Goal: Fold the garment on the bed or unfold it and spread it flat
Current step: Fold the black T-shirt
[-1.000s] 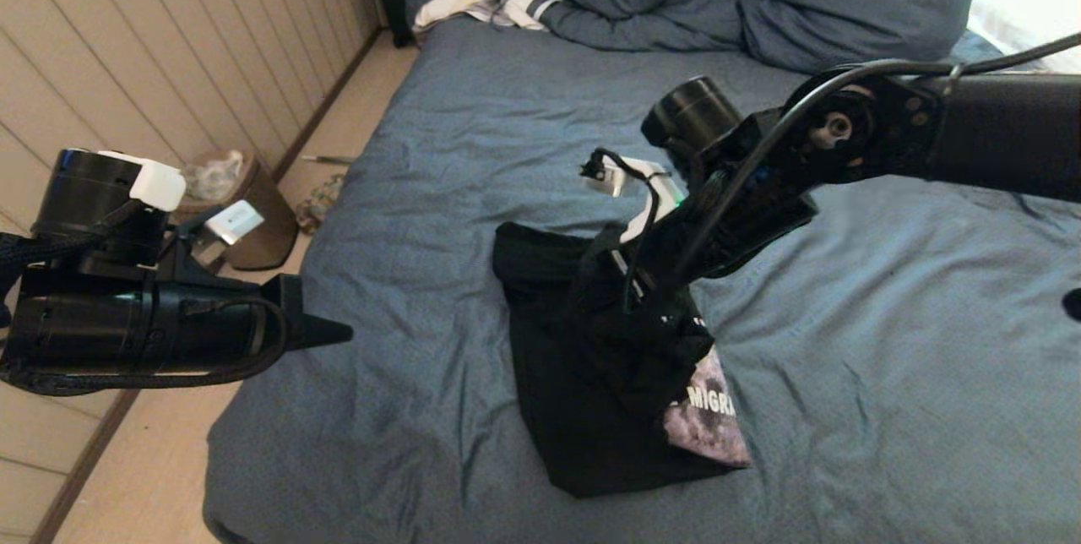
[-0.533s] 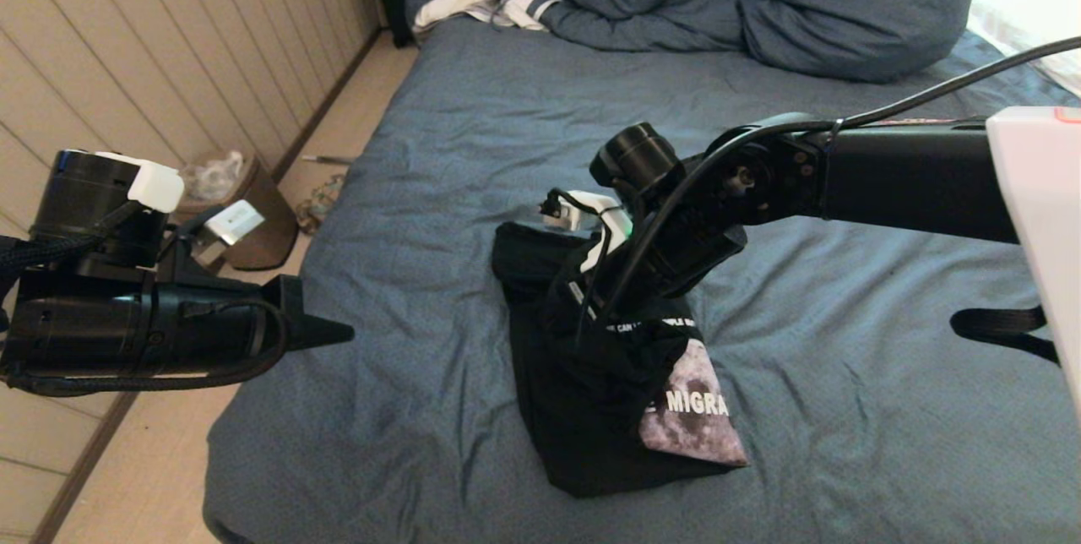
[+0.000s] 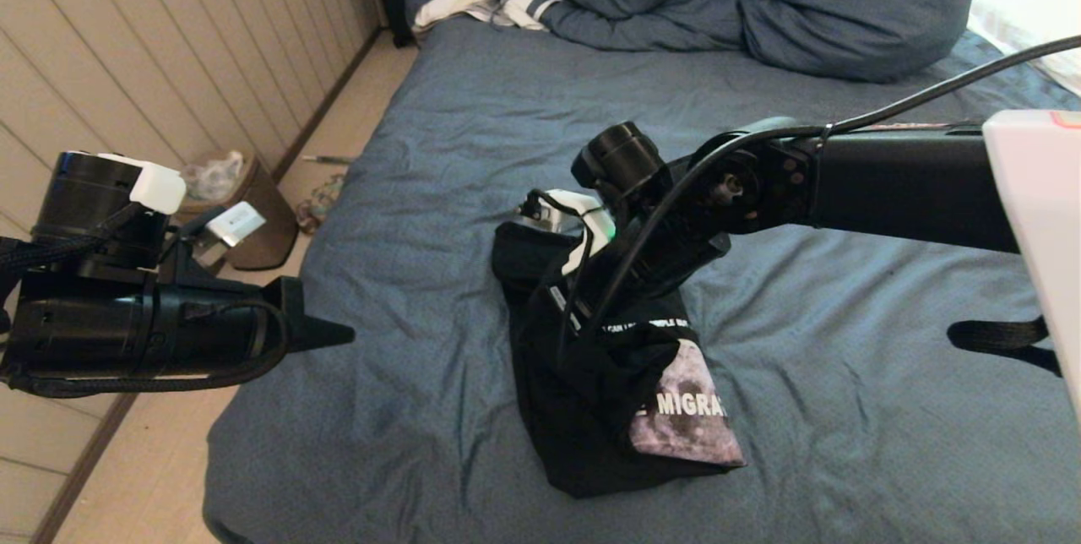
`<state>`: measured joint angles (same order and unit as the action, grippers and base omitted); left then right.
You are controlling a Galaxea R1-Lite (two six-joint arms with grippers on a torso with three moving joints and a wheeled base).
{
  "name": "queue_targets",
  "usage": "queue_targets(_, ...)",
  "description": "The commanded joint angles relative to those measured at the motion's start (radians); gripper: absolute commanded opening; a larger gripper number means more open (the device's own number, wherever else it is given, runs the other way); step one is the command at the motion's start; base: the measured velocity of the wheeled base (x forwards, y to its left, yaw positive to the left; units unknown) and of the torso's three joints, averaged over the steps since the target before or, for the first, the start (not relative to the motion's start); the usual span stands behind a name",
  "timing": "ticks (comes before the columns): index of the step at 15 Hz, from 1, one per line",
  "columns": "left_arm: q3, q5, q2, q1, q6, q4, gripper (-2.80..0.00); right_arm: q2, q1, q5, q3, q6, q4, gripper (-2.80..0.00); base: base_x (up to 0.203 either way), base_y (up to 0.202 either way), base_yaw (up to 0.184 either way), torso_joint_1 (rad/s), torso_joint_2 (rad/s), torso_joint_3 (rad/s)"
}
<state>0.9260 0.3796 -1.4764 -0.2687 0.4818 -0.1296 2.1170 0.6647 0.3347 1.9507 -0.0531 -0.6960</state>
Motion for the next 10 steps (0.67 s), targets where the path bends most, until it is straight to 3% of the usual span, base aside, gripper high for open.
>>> queue_targets(1,-0.001,0.002,0.001,-0.001,0.004,-0.001,-2.8,-0.035,-0.001,0.002,-0.007,-0.001,-0.008,0.0,0.0,0.0,0.0,0.0,0.0,0.0)
queue_targets(7,-0.001,0.002,0.002,0.0,0.005,-0.001,-2.8,-0.171,-0.017,0.002,-0.027,0.005,-0.009,0.0,0.0,0.0,0.0,0.0,0.0,0.0)
queue_targets(9,-0.001,0.002,0.006,-0.001,0.005,-0.001,-2.8,-0.235,-0.082,0.001,-0.088,0.009,-0.006,0.0,0.0,0.0,0.0,0.0,0.0,0.0)
queue_targets(10,-0.003,0.002,0.008,-0.001,0.006,-0.001,-2.8,-0.27,-0.116,0.001,-0.134,0.009,-0.004,-2.8,0.0,0.0,0.0,0.0,0.0,0.0)
